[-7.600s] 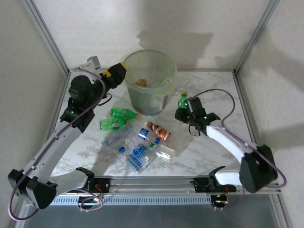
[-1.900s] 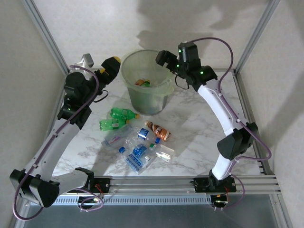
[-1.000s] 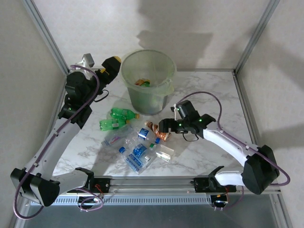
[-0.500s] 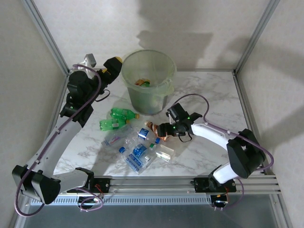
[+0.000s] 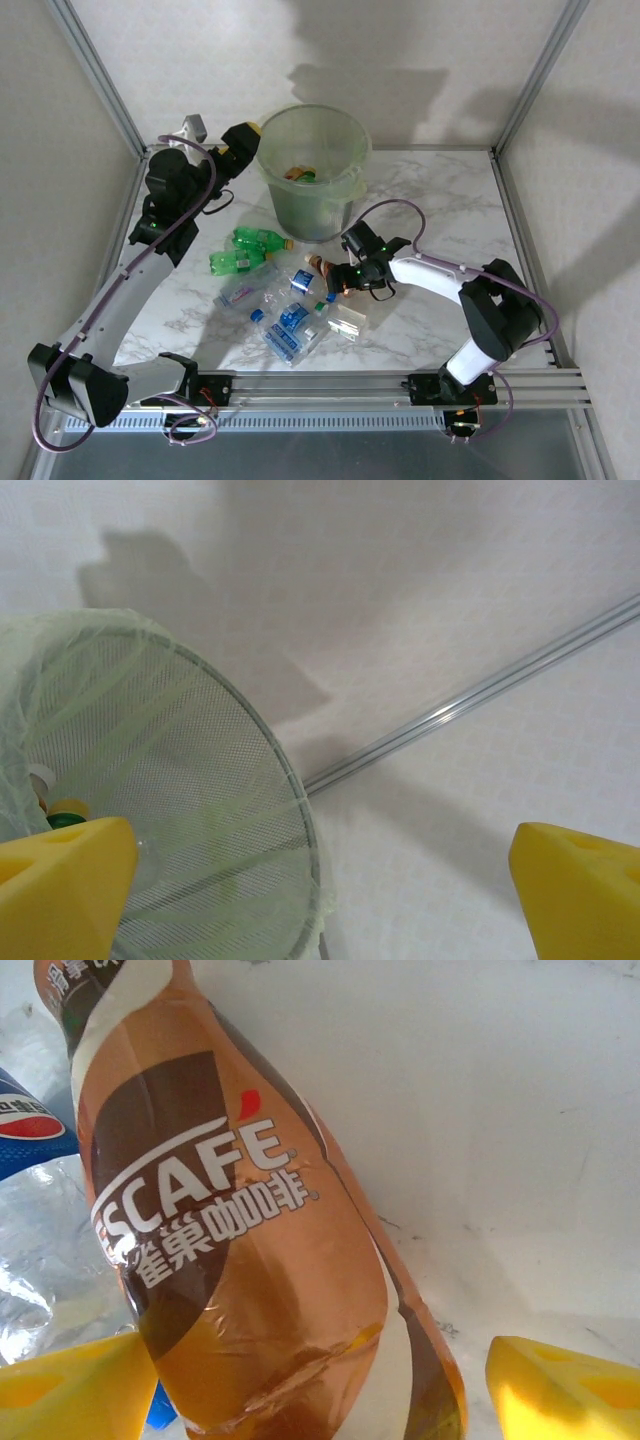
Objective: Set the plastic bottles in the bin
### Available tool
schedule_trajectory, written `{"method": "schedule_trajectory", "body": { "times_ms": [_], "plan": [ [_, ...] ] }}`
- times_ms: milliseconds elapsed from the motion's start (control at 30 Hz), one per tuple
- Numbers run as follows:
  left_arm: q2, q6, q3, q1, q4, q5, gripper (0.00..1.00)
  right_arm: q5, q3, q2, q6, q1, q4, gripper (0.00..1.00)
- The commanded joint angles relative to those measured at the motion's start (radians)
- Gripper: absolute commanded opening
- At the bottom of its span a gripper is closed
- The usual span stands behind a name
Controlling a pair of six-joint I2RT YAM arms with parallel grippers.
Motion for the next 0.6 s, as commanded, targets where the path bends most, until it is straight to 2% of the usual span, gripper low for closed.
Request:
{"method": "schedule_trajectory", "body": {
  "times_ms": [0,400,567],
  "plan": [
    [-0.002,-0.008,-0.017,0.006,0.046,0.025,0.94,0.018,-0.002,0.015,0.012,0.006,0.022,0.83],
    [0.001,-0.016,-0.028,0.006,0.053,0.041,0.92,0.012,0.017,0.069,0.019,0.008,0.069,0.89],
    [0.0,-0.021,-0.035,0.007,0.057,0.046,0.92,0.013,0.028,0.085,0.02,0.014,0.079,0.82]
  ]
}}
